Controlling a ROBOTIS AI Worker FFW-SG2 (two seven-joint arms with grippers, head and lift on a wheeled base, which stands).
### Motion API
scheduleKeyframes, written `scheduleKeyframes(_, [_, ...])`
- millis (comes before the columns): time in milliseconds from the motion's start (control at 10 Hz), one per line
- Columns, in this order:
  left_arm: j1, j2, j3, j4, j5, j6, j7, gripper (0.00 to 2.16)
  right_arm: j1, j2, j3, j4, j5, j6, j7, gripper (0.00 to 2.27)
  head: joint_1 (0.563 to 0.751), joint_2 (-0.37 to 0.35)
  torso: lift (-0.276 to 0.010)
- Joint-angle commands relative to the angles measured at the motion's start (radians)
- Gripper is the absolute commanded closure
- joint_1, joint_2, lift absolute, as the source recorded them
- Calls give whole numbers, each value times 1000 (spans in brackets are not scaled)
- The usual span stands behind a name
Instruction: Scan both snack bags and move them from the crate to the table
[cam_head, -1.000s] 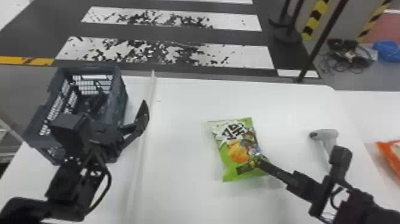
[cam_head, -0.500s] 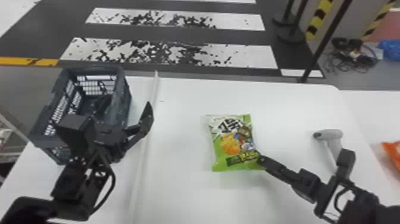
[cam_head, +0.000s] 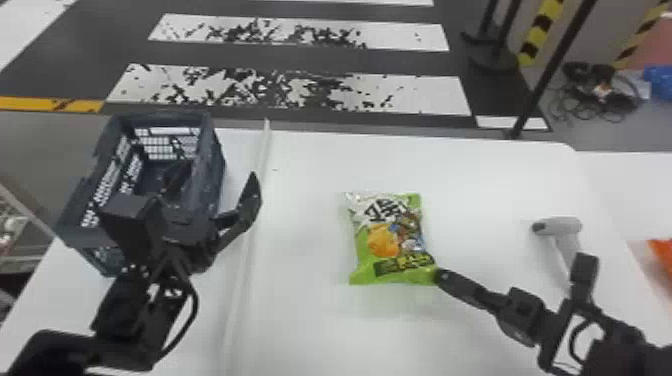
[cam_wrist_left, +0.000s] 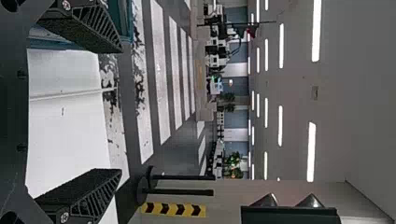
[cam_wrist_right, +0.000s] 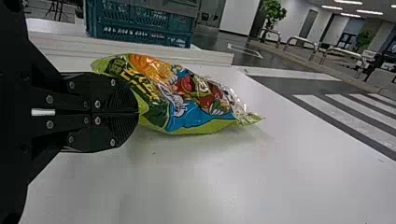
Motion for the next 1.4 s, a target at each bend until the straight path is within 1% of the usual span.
scheduleKeyframes(0, [1, 1, 3, -2, 6, 2, 0, 87, -3, -1, -15, -50, -6, -21, -3, 2250, 695, -10, -88])
scheduleKeyframes(100, [3, 4, 3, -7, 6, 5, -2, 87, -14, -1, -33, -119, 5, -21, -15, 2250, 695, -16, -88])
scheduleKeyframes(200, [3, 9, 3, -10, 6, 11, -2, 87, -23, -15, -39, -179, 39, -21, -36, 2250, 695, -22, -88])
scheduleKeyframes(300, [1, 18, 5, -13, 9, 17, -2, 87, -31, -36, -41, -221, 75, -27, -53, 2250, 695, -36, -88])
scheduleKeyframes(500, [1, 24, 11, -13, 14, 23, -2, 87, -32, -75, -21, -319, 204, -48, -82, 2250, 695, -73, -88])
scheduleKeyframes(600, [1, 24, 14, -13, 16, 26, -2, 87, -28, -102, 19, -380, 296, -58, -84, 2250, 695, -92, -88])
scheduleKeyframes(800, [-4, 21, 12, -8, 16, 29, -5, 87, 21, -150, 185, -520, 591, -153, -98, 2250, 695, -106, -88])
scheduleKeyframes(900, [-4, 21, 12, -7, 16, 32, -6, 87, 43, -194, 295, -561, 737, -162, -96, 2250, 695, -103, -88])
scheduleKeyframes(1000, [-5, 23, 14, -7, 16, 41, -6, 87, 46, -237, 418, -572, 881, -162, -82, 2250, 695, -96, -88])
scheduleKeyframes(1100, [-5, 23, 15, -8, 16, 41, -6, 87, 37, -265, 522, -570, 1003, -180, -62, 2250, 695, -72, -88])
scheduleKeyframes(1200, [-5, 24, 15, -8, 16, 44, -8, 87, 17, -279, 602, -570, 1115, -177, -13, 2250, 695, -41, -88])
scheduleKeyframes(1300, [-4, 24, 15, -8, 17, 44, -8, 87, -3, -300, 665, -570, 1174, -162, 34, 2250, 695, -16, -88])
